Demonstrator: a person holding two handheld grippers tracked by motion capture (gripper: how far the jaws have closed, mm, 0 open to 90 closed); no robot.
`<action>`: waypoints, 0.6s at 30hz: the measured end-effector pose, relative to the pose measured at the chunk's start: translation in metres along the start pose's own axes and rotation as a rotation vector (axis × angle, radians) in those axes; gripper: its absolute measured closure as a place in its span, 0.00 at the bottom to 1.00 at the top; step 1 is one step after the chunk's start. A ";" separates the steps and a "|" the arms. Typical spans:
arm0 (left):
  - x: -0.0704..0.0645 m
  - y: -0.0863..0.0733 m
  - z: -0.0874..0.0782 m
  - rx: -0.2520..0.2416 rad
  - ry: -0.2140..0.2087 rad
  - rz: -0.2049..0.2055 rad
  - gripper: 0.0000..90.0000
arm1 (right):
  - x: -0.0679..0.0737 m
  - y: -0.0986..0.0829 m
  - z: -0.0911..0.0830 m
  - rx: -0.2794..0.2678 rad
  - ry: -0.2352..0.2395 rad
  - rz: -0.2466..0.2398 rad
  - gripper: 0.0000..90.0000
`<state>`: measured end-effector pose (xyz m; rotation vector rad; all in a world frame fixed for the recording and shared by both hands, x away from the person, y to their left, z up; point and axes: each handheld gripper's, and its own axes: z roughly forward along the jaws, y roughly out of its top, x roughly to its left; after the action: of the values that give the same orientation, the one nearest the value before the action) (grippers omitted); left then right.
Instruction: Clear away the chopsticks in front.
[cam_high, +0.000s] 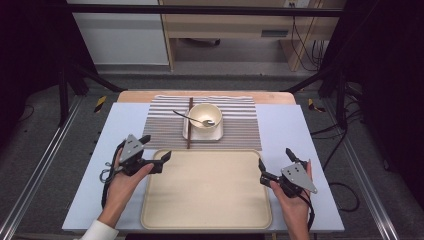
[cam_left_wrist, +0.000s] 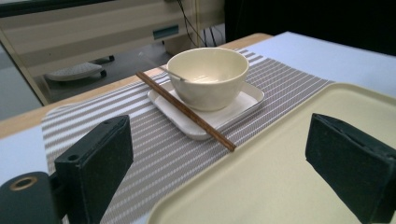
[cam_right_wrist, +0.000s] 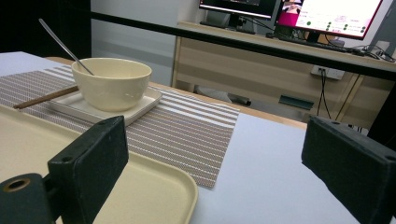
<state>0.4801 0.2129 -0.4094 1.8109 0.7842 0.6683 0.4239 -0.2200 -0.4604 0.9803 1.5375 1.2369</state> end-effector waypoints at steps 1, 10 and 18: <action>-0.001 0.007 0.006 0.009 -0.017 0.006 0.08 | 0.000 0.000 0.000 -0.001 -0.001 -0.004 0.08; -0.005 0.040 0.049 0.123 -0.060 0.085 0.09 | -0.002 0.000 -0.002 -0.004 -0.021 -0.002 0.10; -0.010 0.046 0.069 0.213 -0.070 0.101 0.13 | -0.004 -0.003 -0.002 0.010 -0.028 0.004 0.10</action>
<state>0.5345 0.1526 -0.3900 2.0670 0.7437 0.6012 0.4235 -0.2248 -0.4622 1.0039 1.5224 1.2148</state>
